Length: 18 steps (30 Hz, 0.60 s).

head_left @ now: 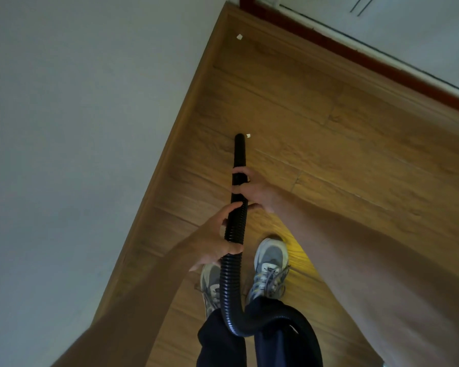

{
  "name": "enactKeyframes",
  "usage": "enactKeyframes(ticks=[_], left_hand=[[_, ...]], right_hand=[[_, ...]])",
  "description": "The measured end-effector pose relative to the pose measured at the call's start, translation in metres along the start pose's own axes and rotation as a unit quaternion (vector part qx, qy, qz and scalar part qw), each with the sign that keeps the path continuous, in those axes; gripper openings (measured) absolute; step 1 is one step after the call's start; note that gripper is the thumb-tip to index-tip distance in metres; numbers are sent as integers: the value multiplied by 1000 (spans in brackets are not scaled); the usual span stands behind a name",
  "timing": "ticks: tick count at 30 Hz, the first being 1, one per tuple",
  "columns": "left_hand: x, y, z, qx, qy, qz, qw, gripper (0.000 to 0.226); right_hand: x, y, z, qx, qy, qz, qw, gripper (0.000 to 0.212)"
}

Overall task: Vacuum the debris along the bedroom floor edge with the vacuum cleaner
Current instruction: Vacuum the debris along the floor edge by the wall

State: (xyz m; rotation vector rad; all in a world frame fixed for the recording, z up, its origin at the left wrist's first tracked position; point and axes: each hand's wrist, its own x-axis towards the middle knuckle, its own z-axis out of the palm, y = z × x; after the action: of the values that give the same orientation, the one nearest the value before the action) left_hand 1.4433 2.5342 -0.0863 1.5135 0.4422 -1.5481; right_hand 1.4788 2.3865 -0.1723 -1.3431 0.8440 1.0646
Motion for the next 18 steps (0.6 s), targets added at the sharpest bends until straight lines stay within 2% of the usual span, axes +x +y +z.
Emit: enactKeyframes(ticks=[10, 18], left_hand=[[0, 24, 19, 31, -4, -14, 999, 91], [21, 47, 18, 33, 12, 16, 999, 92]], right_hand=[[-8, -5, -32, 28, -30, 24, 999, 49], [2, -29, -54, 30, 10, 0, 1000, 50]])
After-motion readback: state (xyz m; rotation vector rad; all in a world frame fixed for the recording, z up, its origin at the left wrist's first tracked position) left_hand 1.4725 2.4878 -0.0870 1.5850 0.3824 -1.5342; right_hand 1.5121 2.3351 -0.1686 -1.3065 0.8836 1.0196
